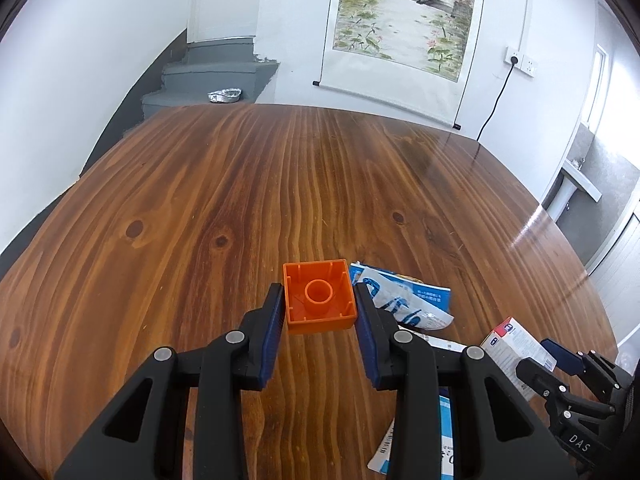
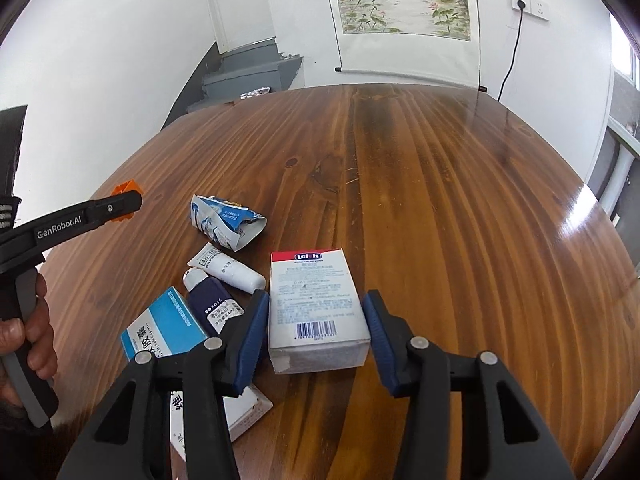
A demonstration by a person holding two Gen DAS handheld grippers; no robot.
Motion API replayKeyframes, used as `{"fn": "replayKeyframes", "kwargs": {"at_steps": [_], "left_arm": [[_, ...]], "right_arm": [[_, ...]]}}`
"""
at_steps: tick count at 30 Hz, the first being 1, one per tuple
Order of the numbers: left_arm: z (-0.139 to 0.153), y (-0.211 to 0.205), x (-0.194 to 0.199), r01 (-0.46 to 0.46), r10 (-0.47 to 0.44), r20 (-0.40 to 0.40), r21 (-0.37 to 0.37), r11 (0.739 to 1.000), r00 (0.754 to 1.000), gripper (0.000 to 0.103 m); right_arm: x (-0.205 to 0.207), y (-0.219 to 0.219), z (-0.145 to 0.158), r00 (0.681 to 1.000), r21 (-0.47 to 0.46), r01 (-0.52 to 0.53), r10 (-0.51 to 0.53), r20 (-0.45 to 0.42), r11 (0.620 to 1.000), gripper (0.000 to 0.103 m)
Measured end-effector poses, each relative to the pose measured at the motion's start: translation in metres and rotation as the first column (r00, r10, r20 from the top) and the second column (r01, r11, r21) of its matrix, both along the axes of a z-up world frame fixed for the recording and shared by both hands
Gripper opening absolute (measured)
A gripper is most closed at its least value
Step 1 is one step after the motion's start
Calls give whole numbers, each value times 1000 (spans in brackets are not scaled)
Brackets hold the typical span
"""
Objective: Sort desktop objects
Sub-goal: 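Grasp the white box with red label with the right gripper, then carry the orange brick toward the bowl with the left gripper while the right gripper holds the white box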
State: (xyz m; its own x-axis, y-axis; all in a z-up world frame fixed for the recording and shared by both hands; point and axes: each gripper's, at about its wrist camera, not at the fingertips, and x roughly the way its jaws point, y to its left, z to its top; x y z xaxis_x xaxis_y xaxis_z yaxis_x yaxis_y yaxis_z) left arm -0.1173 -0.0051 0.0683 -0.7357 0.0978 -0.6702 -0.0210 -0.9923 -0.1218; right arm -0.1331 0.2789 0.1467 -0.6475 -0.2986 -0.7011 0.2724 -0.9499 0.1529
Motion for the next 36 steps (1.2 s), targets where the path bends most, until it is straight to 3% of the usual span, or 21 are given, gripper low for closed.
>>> {"fn": "replayKeyframes", "kwargs": {"at_steps": [17,26,36], "left_arm": [[7,28,79,58,-53,-95,54,997,994,37],[2,33,98,91,-83,-101,81,993,991,37],[-9,58,113,171,-164,-84,90,981,983,37]], "right_arm": [[74,44,6,995,-209,78,-88,-40,975,51],[106,67,6,993,-310,104,-116,-19,945,51],[146,92,13,989,-361,133,-149,-19,923,50]]}}
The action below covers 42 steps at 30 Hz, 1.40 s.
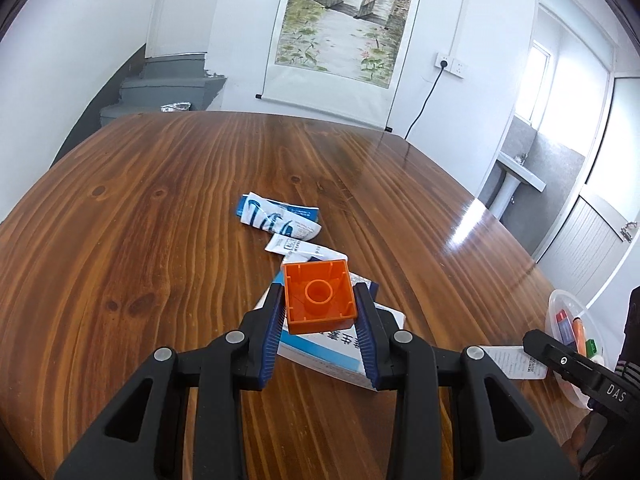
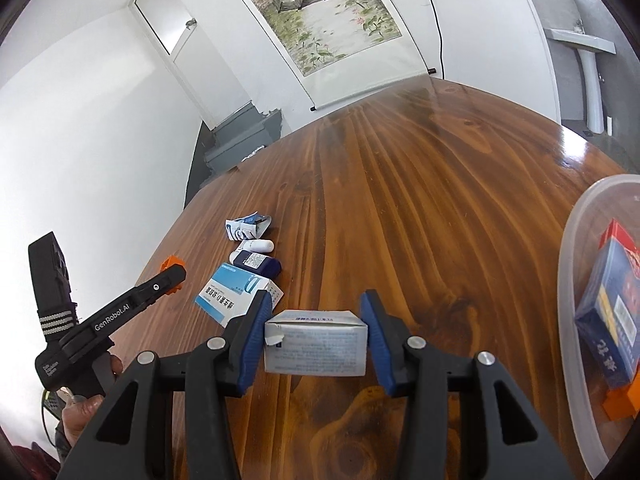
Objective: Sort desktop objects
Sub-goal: 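Carry the orange brick toward the bowl with the left gripper while the right gripper holds the white box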
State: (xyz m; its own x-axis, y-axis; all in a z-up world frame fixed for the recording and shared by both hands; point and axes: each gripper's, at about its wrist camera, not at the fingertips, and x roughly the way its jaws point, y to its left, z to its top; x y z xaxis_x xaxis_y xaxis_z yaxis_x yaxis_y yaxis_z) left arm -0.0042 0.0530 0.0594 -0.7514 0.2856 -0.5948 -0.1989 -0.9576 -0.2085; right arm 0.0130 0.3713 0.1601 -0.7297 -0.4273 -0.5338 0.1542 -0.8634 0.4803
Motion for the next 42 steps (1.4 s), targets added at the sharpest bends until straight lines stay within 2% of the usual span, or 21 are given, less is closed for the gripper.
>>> {"fn": "replayKeyframes", "kwargs": {"at_steps": [8,17,21,22,24,26,32,34,35,39,42], "left_arm": [[-5,19,14,57,-57,21,14,998,998,37],[-7,18,23,67,-67,25,15,998,997,37],[-8,15,23,65,-65,30,15,998,997,37],[-8,14,24,63,-63,31,17,998,998,37],[-11,11,25,60,-61,35,21,998,998,37],[-12,10,25,61,-62,37,23,998,997,37],[-12,11,31,73,-74,34,19,997,997,37],[-13,11,32,74,-75,38,19,997,996,37],[-14,11,32,75,-75,40,19,997,996,37],[-15,12,36,80,-80,45,16,997,996,37],[-15,13,38,84,-85,45,13,996,995,37]], "right_arm": [[18,12,-1,1000,-7,-8,8,1,1000,50],[34,-12,-16,999,179,-52,48,25,983,51],[26,-16,-21,997,207,-54,43,59,977,51],[25,-17,-21,997,213,-59,47,63,975,54],[23,-22,-21,997,236,-58,44,66,970,72],[20,-28,-21,997,271,-57,40,67,961,75],[6,-49,-31,991,372,-94,53,120,924,75],[4,-52,-32,991,395,-94,48,125,914,66],[4,-53,-33,991,394,-100,55,125,914,54],[6,-47,-33,992,366,-78,37,118,927,52],[10,-32,-30,992,274,-63,31,119,960,52]]}}
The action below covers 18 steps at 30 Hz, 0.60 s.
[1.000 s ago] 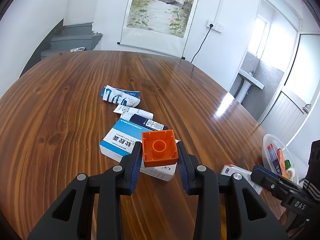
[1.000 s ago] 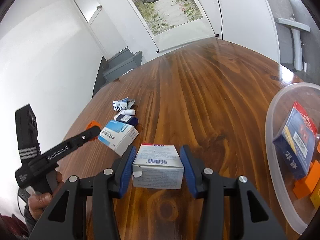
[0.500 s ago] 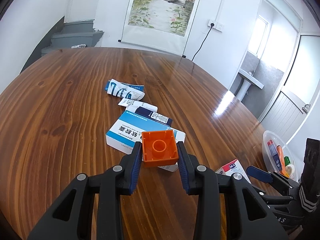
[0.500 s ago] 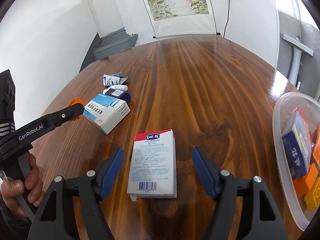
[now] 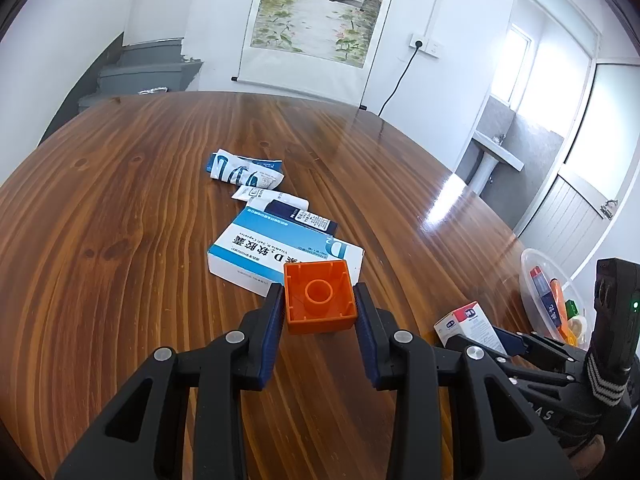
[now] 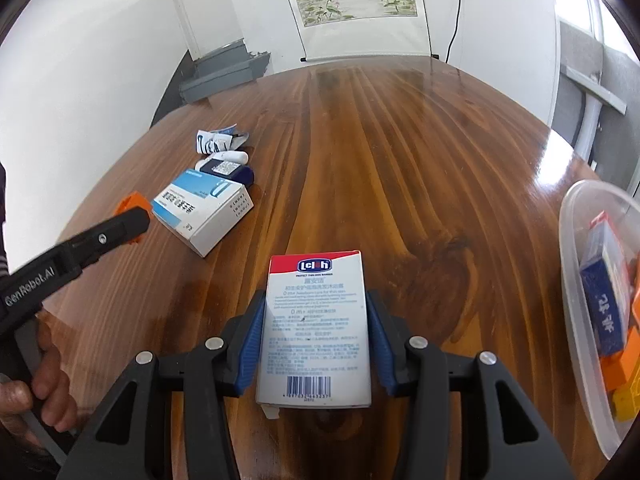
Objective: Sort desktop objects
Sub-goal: 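Carry the orange brick toward the bowl with the left gripper while the right gripper holds the white box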
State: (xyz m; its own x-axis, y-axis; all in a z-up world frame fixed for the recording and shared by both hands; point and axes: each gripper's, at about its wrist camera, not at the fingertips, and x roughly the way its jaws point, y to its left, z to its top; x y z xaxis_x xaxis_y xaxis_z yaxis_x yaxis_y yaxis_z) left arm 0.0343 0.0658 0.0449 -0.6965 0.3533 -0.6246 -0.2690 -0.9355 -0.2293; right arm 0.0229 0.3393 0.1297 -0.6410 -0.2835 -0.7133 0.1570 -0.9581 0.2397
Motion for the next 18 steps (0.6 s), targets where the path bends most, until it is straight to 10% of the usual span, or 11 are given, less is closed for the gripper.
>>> {"fn": "replayKeyframes", "kwargs": {"at_steps": [18], "left_arm": [[4,46,8,64,-64,-2,-55,996,998,37]], "right_arm": [[62,108,60,947,-148,209,-238,-215,967,52]]}}
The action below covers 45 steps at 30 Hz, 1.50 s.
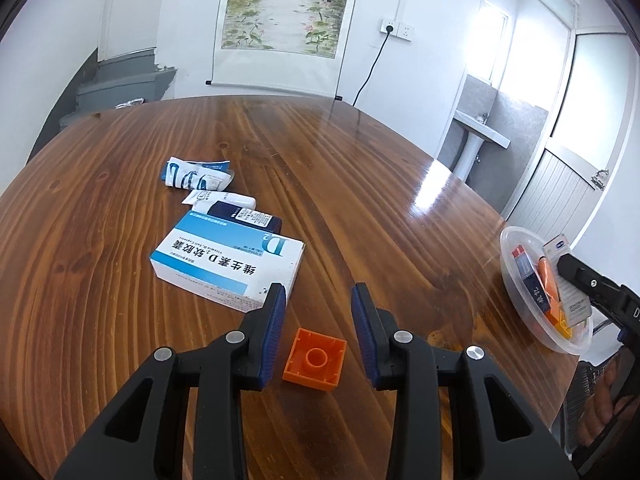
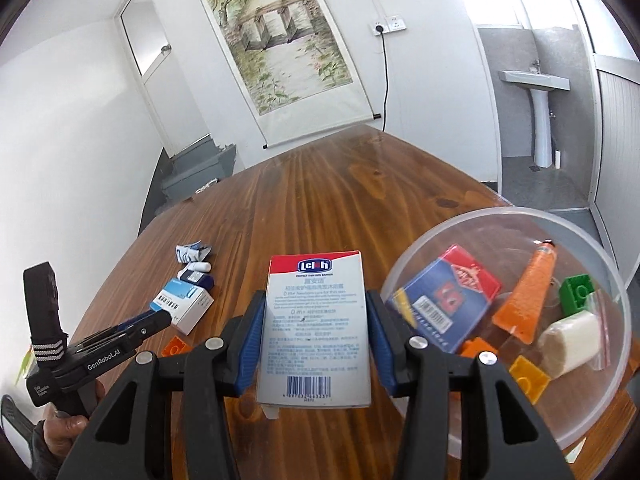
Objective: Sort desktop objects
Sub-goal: 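Carry the orange brick toward the bowl with the left gripper while the right gripper holds the white box, then lower the white box and orange brick into the clear bowl with both grippers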
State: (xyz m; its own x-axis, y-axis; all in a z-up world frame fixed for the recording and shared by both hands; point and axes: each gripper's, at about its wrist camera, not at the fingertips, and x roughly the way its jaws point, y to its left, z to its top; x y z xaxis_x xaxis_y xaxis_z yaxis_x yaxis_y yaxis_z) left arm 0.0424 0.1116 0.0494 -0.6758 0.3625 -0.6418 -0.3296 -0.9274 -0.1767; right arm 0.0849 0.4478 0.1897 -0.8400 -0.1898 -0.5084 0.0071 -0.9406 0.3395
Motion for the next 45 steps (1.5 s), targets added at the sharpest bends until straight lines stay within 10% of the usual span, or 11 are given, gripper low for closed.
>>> {"fn": "replayKeyframes", "kwargs": {"at_steps": [7,21,28,45], "left_arm": [[-11,-17,-3,-54,53,40,5,999,998,60],[-29,17,3,3,5,78,-93,996,997,60],[-34,23,1,25,-15,109,-91,996,994,37],[-3,83,14,174,-172,96,-15,985,980,36]], "right_arm": [[10,38,-2,991,31,132,-132,-7,991,52],[5,79,-29,976,46,206,-209,66,977,52],[5,80,-35,978,24,193,-195,78,981,52],[16,94,-34,981,-14,193,-193,8,981,62]]}}
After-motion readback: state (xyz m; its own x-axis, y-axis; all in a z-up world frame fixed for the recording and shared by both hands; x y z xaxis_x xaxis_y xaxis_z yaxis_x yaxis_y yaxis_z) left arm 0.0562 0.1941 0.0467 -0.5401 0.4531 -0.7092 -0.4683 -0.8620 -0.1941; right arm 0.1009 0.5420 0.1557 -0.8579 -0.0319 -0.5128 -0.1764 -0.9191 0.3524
